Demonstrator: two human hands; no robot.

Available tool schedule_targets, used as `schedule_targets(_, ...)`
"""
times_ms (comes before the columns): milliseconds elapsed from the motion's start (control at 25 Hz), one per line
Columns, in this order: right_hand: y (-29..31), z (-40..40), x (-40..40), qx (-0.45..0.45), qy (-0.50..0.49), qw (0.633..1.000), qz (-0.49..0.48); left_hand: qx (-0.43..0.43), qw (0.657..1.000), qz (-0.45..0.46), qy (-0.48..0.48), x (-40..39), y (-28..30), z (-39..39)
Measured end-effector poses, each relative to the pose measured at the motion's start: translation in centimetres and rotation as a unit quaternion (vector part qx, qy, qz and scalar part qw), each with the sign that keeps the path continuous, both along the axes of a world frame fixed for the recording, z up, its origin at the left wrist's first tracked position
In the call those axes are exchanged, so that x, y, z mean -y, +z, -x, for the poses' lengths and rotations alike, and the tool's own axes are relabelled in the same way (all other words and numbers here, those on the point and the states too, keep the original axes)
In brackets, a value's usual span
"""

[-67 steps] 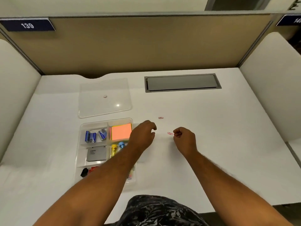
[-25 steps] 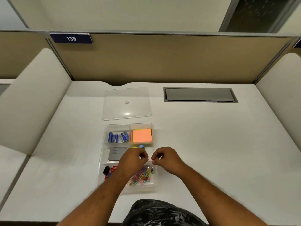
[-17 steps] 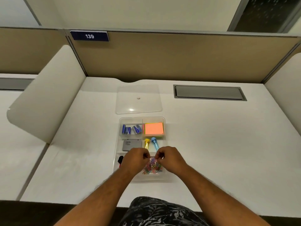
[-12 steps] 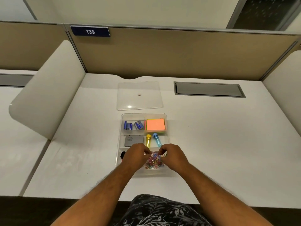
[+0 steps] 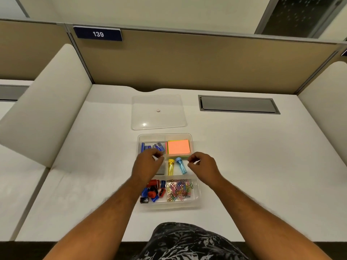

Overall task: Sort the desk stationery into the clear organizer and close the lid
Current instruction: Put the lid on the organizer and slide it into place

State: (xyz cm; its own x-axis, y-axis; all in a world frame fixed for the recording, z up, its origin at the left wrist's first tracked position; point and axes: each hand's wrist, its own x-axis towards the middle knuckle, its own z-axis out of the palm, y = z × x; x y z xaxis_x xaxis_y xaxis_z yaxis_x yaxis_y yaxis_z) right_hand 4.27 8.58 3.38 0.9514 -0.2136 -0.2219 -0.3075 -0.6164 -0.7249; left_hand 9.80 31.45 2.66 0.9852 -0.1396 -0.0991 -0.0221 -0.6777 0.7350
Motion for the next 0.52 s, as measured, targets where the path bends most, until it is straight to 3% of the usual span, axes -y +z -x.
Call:
schedule_targets(200,0.8,-6.3,0.7,0.033,-0.028,0.998,-0.038,0.041,0.999,0.0,0.021,-1.5,0.1,-7.6)
schedule_targets(520,-0.1,-19.6,1.8,0.008,-0.053,0.997,-0.05,-0.021,0.997,-0.028,0.066,-2.7,-2.6,-19.4)
